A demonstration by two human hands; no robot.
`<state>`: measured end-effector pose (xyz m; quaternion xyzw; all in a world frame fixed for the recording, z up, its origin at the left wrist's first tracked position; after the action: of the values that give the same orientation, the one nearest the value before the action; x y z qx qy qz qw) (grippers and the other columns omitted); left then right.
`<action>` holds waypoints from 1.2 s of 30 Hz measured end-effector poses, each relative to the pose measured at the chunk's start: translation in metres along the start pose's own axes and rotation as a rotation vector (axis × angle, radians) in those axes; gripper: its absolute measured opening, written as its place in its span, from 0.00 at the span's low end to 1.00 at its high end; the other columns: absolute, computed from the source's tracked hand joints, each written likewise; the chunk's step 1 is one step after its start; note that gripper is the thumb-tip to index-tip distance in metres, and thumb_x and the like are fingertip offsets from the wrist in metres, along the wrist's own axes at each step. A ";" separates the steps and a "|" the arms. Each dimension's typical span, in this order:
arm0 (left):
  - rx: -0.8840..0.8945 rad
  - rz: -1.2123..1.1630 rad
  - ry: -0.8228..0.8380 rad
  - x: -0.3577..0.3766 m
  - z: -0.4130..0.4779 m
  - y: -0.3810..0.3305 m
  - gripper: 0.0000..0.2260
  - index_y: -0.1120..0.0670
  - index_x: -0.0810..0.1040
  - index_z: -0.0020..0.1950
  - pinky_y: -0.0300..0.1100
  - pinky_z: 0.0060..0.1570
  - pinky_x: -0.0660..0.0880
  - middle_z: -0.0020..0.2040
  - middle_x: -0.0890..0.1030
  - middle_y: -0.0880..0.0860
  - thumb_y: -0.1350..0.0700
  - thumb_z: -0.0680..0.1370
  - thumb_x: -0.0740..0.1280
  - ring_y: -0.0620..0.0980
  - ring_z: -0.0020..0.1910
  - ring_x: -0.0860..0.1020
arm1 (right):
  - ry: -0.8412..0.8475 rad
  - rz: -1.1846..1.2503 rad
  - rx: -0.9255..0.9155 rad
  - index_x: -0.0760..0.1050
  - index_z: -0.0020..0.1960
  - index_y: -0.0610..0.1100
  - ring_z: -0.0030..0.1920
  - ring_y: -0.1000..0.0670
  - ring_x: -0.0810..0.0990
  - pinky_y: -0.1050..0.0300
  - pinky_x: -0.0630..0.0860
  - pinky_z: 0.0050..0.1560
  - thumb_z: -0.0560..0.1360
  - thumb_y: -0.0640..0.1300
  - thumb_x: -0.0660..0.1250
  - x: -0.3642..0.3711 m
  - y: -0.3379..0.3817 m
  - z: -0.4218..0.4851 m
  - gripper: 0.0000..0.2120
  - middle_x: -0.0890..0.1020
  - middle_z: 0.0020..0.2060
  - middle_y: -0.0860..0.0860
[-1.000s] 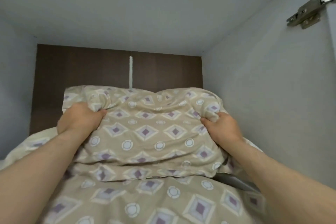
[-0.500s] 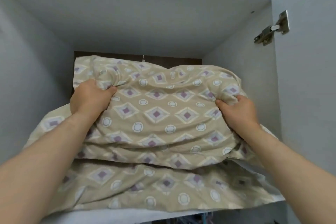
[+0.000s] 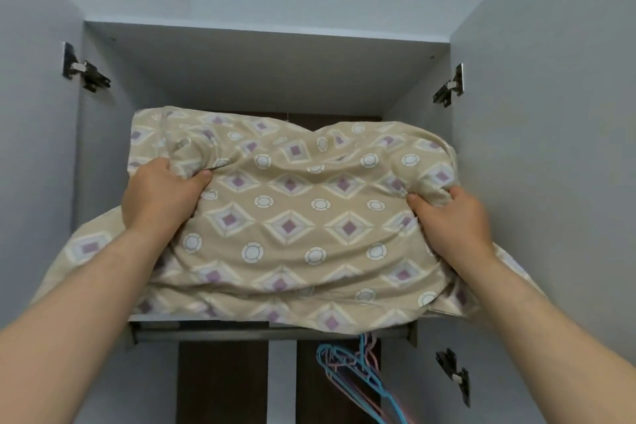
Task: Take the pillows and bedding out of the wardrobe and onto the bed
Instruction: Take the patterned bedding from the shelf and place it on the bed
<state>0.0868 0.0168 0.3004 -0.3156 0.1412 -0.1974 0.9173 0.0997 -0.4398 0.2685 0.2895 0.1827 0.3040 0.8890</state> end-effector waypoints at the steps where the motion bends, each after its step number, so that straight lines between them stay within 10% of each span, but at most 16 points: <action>1: -0.003 -0.001 -0.003 -0.009 -0.005 -0.001 0.19 0.55 0.69 0.36 0.48 0.40 0.69 0.40 0.74 0.55 0.41 0.69 0.70 0.58 0.41 0.72 | -0.001 0.001 -0.009 0.72 0.40 0.49 0.40 0.45 0.77 0.50 0.74 0.43 0.69 0.60 0.69 -0.008 0.004 -0.006 0.15 0.76 0.34 0.55; 23: 0.015 -0.266 0.063 -0.153 -0.075 0.046 0.19 0.60 0.74 0.41 0.51 0.43 0.72 0.45 0.79 0.62 0.43 0.69 0.71 0.63 0.46 0.76 | -0.152 -0.163 0.032 0.77 0.41 0.47 0.39 0.48 0.79 0.51 0.75 0.42 0.67 0.61 0.70 -0.152 0.127 -0.195 0.16 0.81 0.35 0.54; 36: -0.025 -0.601 0.478 -0.132 -0.216 -0.029 0.18 0.59 0.74 0.40 0.52 0.43 0.73 0.42 0.79 0.62 0.44 0.69 0.72 0.63 0.45 0.77 | -0.364 -0.558 0.191 0.76 0.41 0.48 0.38 0.52 0.77 0.53 0.71 0.39 0.69 0.59 0.69 -0.353 0.174 -0.343 0.15 0.79 0.35 0.56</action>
<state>-0.1199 -0.0571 0.1722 -0.2990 0.2549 -0.5239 0.7557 -0.4120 -0.4168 0.1679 0.3596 0.1208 -0.0261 0.9249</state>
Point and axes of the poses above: each hand's wrist, its own z-axis towards the middle knuckle, its own x-axis out of the palm, y = z × x, the point moved 10 cm from there along z, towards the middle knuckle
